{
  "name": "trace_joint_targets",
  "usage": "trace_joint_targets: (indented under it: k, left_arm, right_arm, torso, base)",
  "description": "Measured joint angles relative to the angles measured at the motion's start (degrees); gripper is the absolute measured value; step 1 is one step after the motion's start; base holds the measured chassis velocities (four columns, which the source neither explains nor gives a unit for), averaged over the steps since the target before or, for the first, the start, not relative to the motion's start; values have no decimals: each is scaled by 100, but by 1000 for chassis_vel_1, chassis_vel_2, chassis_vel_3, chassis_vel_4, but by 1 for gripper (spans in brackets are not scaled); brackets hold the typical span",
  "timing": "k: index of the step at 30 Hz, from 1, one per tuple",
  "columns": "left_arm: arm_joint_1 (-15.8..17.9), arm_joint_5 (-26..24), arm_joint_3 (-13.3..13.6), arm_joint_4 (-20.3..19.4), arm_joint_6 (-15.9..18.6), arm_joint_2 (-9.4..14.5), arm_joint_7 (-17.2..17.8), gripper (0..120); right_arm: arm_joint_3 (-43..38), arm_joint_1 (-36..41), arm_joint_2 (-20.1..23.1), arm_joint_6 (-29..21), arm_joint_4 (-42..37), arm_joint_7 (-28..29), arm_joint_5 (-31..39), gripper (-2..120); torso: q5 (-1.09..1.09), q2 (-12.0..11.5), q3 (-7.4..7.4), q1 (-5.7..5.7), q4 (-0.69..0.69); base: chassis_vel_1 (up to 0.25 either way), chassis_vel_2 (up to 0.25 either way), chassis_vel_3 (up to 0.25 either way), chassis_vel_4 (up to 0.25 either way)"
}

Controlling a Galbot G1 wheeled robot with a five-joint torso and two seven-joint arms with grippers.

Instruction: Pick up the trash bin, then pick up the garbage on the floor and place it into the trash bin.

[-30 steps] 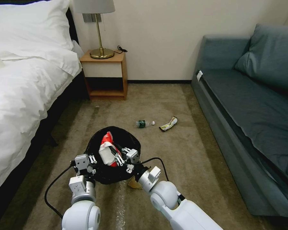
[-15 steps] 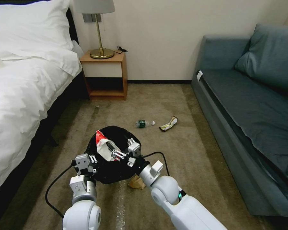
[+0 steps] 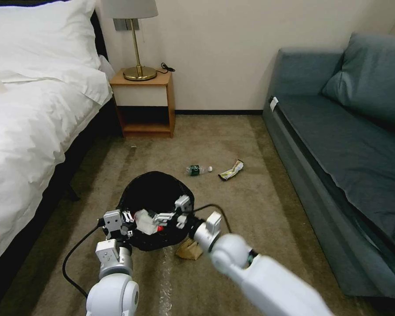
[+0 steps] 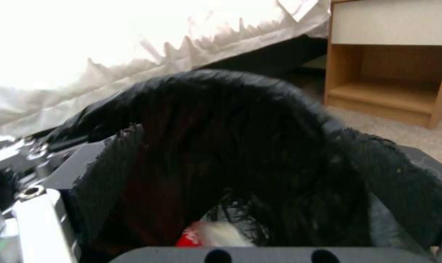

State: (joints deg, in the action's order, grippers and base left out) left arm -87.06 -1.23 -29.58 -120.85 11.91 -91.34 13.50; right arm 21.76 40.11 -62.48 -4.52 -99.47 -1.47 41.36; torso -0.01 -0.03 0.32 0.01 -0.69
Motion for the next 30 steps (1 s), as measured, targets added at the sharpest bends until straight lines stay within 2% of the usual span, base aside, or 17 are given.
trace_joint_targets:
  k: [4, 7, 14, 18, 21, 23, 24, 25, 26, 28, 29, 30]
  left_arm:
    - [14, -33, -19, 12, 1, 6, -1, 4]
    - [25, -71, -49, 36, 2, 21, 1, 4]
    - [54, -92, -120, 34, 5, 47, 2, 4]
    - [32, -95, -154, -13, 2, 52, 2, 4]
    - [30, -95, -173, -29, 1, 52, 3, 4]
    - [28, -95, -193, -76, 1, 65, 3, 4]
    - [28, -95, -193, -76, 1, 65, 3, 4]
    - [32, -97, -210, -102, 1, 77, 2, 4]
    - [32, -97, -210, -102, 1, 77, 2, 4]
    - [41, -98, -225, -127, 1, 81, 7, 4]
    - [41, -98, -225, -127, 1, 81, 7, 4]
    - [44, -98, -226, -127, 1, 78, 11, 4]
  right_arm:
    - [135, -312, 114, -17, -26, 171, 186, 100]
    - [-20, -298, -6, -23, 55, 307, 164, 100]
    - [-832, 45, -504, -97, 772, 621, 82, 100]
    - [-1230, 16, -876, -248, 1496, 1192, 488, 100]
    - [-1289, 6, -951, -364, 1699, 1423, 631, 100]
    - [-1271, -17, -1051, -649, 1862, 2202, 1094, 100]
    - [-1271, -17, -1051, -649, 1862, 2202, 1094, 100]
    - [-1225, -57, -1094, -1049, 1888, 2902, 1610, 100]
    - [-1225, -57, -1094, -1049, 1888, 2902, 1610, 100]
    - [-1091, -69, -1052, -1525, 1798, 3528, 2194, 100]
    - [-1091, -69, -1052, -1525, 1798, 3528, 2194, 100]
    - [-997, -50, -971, -1752, 1674, 3715, 2447, 100]
  torso:
    - [0, 0, 0, 0, 1]
    - [0, 0, 0, 0, 1]
    - [0, 0, 0, 0, -1]
    - [0, 0, 0, 0, 1]
    - [-1, 0, 0, 0, 0]
    - [0, 0, 0, 0, 0]
    - [0, 0, 0, 0, 0]
    - [0, 0, 0, 0, 0]
    - [0, 0, 0, 0, 0]
    - [0, 0, 0, 0, 1]
    - [0, 0, 0, 0, 1]
    - [-1, 0, -1, 0, 1]
  base:
    - [0, 0, 0, 0]
    - [0, 0, 0, 0]
    - [0, 0, 0, 0]
    - [0, 0, 0, 0]
    - [0, 0, 0, 0]
    - [0, 0, 0, 0]
    - [0, 0, 0, 0]
    - [0, 0, 0, 0]
    - [0, 0, 0, 0]
    - [0, 0, 0, 0]
    - [0, 0, 0, 0]
    - [0, 0, 0, 0]
